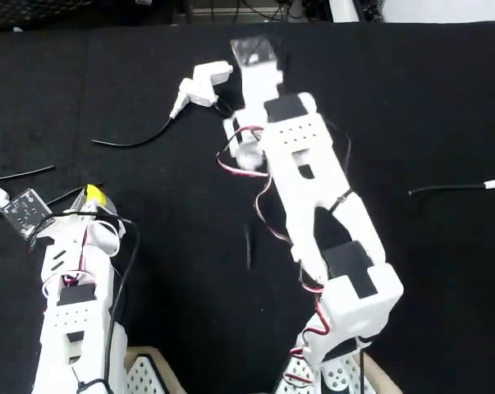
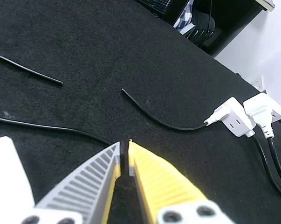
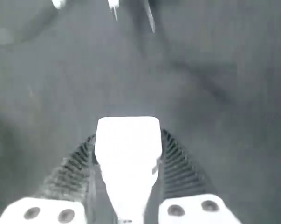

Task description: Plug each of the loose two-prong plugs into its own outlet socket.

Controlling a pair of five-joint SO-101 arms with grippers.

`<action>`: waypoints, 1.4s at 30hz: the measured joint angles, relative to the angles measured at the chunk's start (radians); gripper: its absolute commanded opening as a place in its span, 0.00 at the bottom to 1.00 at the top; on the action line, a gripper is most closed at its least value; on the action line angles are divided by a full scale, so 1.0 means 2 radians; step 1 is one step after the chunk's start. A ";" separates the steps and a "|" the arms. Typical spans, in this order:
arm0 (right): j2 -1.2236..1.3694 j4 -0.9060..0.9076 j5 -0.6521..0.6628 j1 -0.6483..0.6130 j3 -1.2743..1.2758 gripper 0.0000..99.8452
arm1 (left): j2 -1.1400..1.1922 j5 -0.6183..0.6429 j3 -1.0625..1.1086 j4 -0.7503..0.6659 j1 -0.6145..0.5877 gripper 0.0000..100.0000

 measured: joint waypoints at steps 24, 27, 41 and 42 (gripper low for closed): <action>0.594 -0.172 0.044 0.041 -0.696 0.21 | 0.000 0.000 0.000 0.000 -0.008 0.05; 0.608 -0.166 0.044 0.048 -0.729 0.21 | 0.000 0.000 0.000 0.000 -0.008 0.05; 0.398 0.068 0.045 0.232 -0.743 0.21 | 0.000 0.000 0.000 0.000 -0.008 0.05; 0.387 0.086 0.059 0.254 -0.743 0.21 | 0.000 0.000 0.000 0.000 -0.008 0.05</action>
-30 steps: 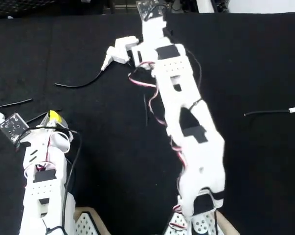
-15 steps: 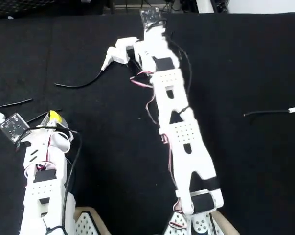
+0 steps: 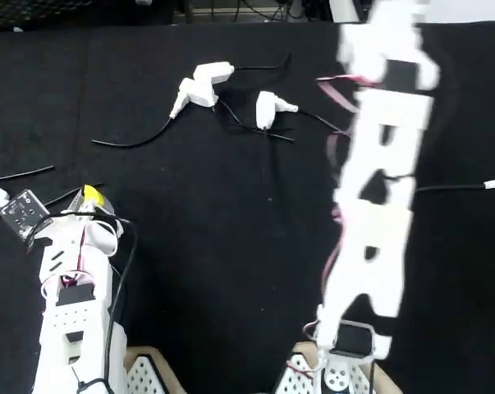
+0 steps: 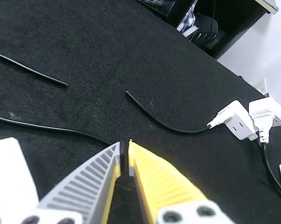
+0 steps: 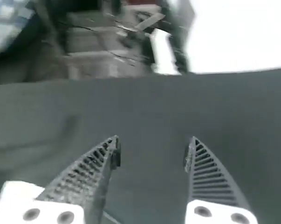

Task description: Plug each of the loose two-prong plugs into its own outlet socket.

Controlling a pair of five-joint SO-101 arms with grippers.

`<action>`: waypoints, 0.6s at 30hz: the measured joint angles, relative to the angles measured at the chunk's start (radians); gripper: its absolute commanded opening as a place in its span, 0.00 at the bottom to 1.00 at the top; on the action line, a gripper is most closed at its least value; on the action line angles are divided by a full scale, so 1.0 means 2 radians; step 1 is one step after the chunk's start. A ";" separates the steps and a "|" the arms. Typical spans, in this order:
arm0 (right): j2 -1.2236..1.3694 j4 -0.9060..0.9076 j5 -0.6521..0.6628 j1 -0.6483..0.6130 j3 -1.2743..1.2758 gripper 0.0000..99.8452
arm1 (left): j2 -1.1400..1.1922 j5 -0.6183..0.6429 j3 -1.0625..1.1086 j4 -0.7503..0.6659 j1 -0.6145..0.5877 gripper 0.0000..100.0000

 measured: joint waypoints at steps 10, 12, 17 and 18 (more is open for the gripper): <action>-0.009 0.087 0.049 0.224 -0.007 0.21 | 0.000 0.000 0.000 0.000 0.000 0.05; 0.009 0.096 0.018 0.269 -0.008 0.21 | 0.000 0.000 0.000 0.000 0.000 0.05; 0.077 0.117 -0.046 0.328 -0.008 0.21 | 0.000 0.000 0.000 0.000 0.000 0.05; 0.091 0.122 -0.053 0.333 -0.008 0.21 | 0.000 0.000 0.000 0.000 0.000 0.05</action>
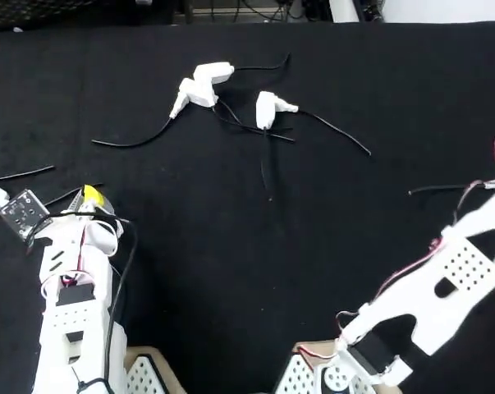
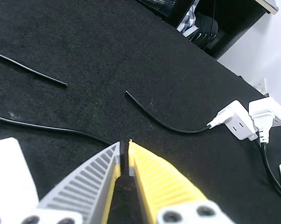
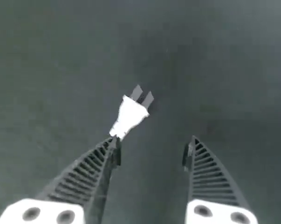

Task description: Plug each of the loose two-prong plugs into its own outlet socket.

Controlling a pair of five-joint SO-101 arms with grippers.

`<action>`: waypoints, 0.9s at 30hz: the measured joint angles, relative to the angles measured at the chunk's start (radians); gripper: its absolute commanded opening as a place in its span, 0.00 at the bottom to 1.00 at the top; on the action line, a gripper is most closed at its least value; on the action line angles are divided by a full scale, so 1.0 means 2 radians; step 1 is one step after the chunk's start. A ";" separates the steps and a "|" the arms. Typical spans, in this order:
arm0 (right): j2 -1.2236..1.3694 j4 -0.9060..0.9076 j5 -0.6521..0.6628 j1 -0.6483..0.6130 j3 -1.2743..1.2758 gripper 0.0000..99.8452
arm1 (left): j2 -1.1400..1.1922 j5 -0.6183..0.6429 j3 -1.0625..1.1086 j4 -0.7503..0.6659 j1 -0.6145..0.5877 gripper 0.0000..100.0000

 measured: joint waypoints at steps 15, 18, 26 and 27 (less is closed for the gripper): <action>0.120 -0.084 -0.038 0.000 0.000 0.21 | 0.000 0.000 0.000 0.000 0.000 0.05; 0.137 -0.121 -0.039 -0.009 0.000 0.21 | 0.000 0.000 0.000 0.000 0.000 0.05; 0.169 -0.200 -0.039 -0.024 -0.002 0.21 | 0.000 0.000 0.000 0.000 0.000 0.05; 0.170 -0.202 -0.039 -0.025 -0.004 0.21 | 0.000 0.000 0.000 0.000 0.000 0.05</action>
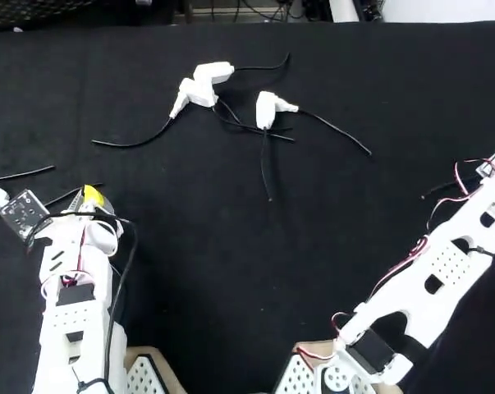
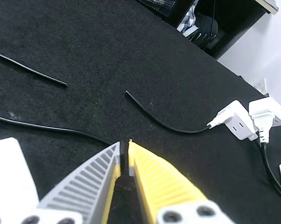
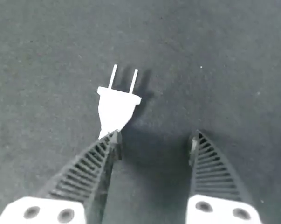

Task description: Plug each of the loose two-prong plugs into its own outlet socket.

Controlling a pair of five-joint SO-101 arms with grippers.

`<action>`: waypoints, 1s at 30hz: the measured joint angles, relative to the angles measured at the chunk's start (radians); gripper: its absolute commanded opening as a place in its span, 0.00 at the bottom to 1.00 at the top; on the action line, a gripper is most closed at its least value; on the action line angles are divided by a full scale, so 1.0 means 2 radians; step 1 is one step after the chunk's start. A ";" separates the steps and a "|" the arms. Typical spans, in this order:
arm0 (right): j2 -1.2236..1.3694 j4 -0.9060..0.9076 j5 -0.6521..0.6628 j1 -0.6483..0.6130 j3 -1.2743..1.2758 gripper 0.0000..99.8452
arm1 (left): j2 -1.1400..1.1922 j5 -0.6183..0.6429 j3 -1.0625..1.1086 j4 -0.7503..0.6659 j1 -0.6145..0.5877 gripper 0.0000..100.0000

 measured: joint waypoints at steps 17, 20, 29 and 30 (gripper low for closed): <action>-0.028 0.011 -0.028 -0.054 -0.005 0.21 | 0.000 0.000 0.000 0.000 0.000 0.05; -0.028 -0.011 -0.033 -0.061 -0.005 0.21 | 0.000 0.000 0.000 0.000 0.000 0.05; -0.008 -0.064 -0.083 -0.059 -0.003 0.21 | 0.000 0.000 0.000 0.000 0.000 0.05; -0.004 -0.070 -0.083 -0.058 -0.003 0.21 | 0.000 0.000 0.000 0.000 0.000 0.05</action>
